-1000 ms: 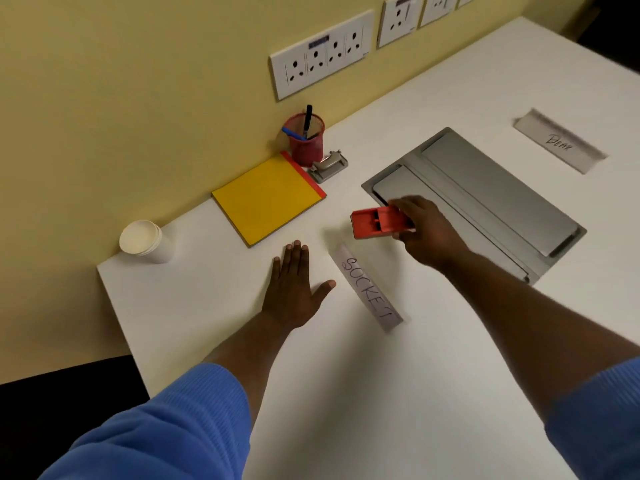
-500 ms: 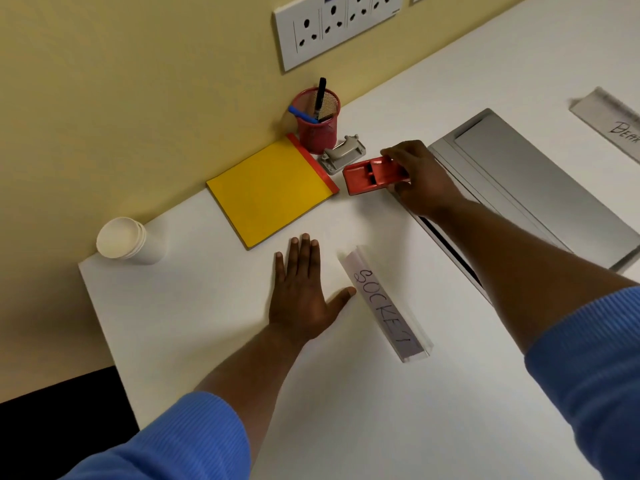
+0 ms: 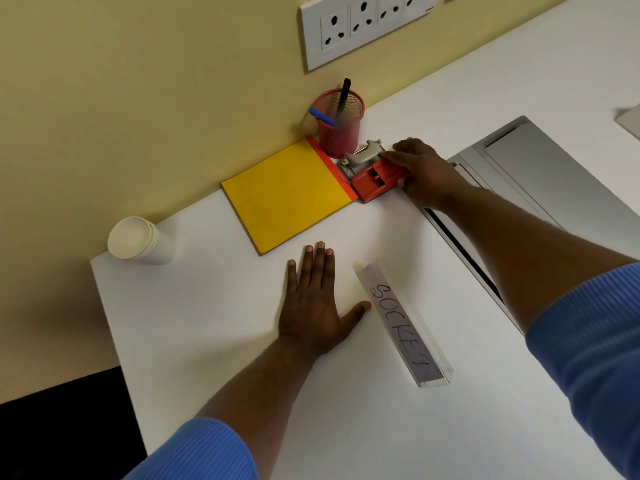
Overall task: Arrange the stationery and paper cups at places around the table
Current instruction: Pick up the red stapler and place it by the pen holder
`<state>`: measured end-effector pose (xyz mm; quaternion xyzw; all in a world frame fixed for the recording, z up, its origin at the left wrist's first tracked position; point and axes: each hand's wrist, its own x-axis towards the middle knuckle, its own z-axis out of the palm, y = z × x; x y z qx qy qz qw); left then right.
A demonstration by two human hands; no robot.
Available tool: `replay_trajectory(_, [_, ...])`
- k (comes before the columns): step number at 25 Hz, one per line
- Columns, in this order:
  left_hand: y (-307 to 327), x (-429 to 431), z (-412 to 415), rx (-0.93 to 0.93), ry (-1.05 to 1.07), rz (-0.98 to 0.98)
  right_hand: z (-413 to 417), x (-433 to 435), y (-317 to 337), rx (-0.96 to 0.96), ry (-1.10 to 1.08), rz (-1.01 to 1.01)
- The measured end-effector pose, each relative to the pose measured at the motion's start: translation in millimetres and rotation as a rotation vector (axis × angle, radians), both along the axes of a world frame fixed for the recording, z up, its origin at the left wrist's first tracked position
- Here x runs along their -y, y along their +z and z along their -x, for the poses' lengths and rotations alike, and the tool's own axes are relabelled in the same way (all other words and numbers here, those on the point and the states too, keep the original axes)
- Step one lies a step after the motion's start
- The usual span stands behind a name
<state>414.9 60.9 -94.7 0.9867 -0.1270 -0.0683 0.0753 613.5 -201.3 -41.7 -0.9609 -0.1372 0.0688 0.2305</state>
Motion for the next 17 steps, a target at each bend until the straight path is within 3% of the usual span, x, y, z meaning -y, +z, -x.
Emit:
replay_trajectory(11, [-4.9,-0.5,0.1,0.033,0.006,0.013,15.1,-3.7,-10.5,0.095,-0.065,-0.044])
replay_trajectory(17, [-7.1,-2.1,3.1,0.049,0.008,-0.004,70.0,6.1,-13.7,0.096,-0.087,0.017])
